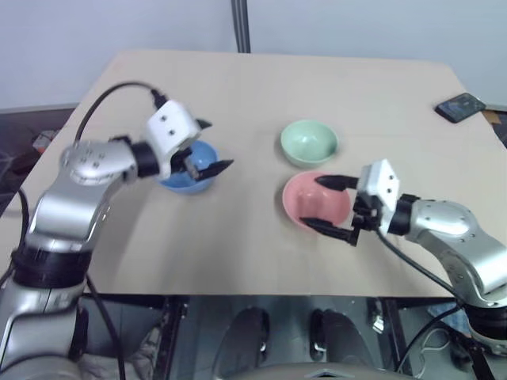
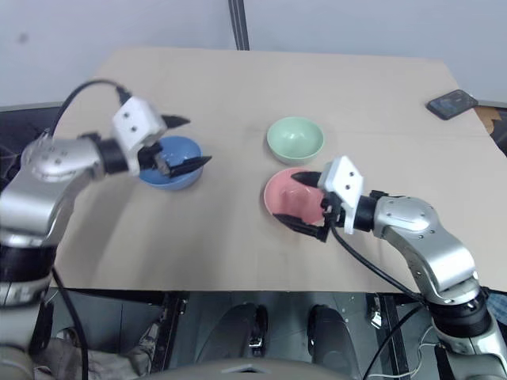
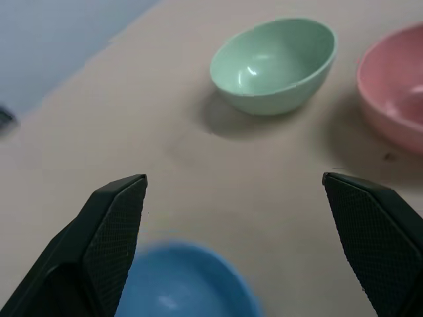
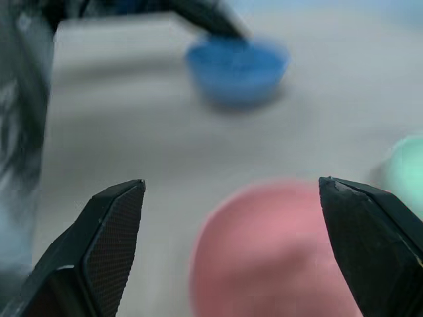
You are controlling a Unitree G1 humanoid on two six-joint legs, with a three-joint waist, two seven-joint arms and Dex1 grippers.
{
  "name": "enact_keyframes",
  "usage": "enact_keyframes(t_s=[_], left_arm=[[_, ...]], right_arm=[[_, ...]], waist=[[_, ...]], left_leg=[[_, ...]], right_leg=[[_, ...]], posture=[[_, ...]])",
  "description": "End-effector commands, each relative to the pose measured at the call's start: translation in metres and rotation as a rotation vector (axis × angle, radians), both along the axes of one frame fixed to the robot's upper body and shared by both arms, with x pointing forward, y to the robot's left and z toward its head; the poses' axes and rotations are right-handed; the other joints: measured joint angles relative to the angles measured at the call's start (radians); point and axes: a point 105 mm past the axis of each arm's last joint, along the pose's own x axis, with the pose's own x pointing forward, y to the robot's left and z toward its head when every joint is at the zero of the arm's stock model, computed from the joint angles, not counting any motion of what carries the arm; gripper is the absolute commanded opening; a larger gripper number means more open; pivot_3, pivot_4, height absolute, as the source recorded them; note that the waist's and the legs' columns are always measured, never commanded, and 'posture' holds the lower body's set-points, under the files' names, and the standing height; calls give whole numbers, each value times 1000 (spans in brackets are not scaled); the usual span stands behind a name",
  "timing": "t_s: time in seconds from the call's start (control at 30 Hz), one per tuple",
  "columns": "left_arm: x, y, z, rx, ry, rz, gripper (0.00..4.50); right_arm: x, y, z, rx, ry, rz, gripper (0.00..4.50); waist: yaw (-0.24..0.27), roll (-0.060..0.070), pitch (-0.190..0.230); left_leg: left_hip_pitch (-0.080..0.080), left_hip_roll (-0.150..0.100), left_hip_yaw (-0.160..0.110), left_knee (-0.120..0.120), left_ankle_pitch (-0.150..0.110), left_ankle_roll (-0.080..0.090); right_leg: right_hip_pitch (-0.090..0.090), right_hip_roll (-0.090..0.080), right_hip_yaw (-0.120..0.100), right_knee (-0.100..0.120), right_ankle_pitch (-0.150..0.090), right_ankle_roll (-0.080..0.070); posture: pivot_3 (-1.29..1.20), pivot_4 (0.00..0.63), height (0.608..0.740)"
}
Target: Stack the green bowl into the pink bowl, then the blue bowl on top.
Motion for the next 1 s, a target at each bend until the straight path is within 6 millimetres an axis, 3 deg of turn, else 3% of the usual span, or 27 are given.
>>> enact_keyframes(t_s=[0.03,0.3,0.47,0.67,0.77,0.83,0.9,1.0], left_arm=[[26,-13,-5,227,-39,-80,4500],[70,-75,-32,502,-105,-322,4500],[82,-97,-41,596,-180,-358,4500],[83,-118,-55,714,-223,-429,4500],[82,-121,-59,731,-216,-444,3310],[82,-124,-60,729,-211,-443,2167],[83,-126,-62,730,-209,-441,1483],[82,-130,-62,717,-210,-444,112]], right_arm=[[10,-16,22,51,-105,-178,4417],[25,-48,23,42,-177,-477,4417],[18,-55,20,42,-181,-537,4417],[3,-59,18,37,-181,-546,4417],[3,-58,19,38,-183,-545,4500],[3,-58,20,37,-185,-545,4500],[3,-57,20,32,-188,-544,4500],[4,-58,21,29,-194,-543,4500]], waist=[[1,0,0],[-6,-1,1],[-10,-2,1],[-10,-2,1],[-10,-2,1],[-10,-2,1],[-8,-2,1],[-9,-2,1]], left_leg=[[0,0,0,0,0,0],[-5,-5,4,0,0,1],[-6,-5,3,0,-1,3],[-6,-4,2,0,-4,7],[-6,-4,2,2,-5,9],[-6,-3,2,2,-5,9],[-6,-3,2,2,-5,9],[-6,-4,2,2,-5,9]], right_leg=[[0,0,0,0,0,0],[-5,0,2,0,0,0],[-6,-1,3,0,0,1],[-6,-2,3,1,1,2],[-6,-2,3,1,1,3],[-6,-2,3,1,1,3],[-6,-2,3,1,1,3],[-6,-3,3,1,1,3]], posture=[[0,150,740],[0,150,740],[0,150,740],[0,150,740],[0,150,740],[0,150,740],[0,150,740],[0,150,740]])
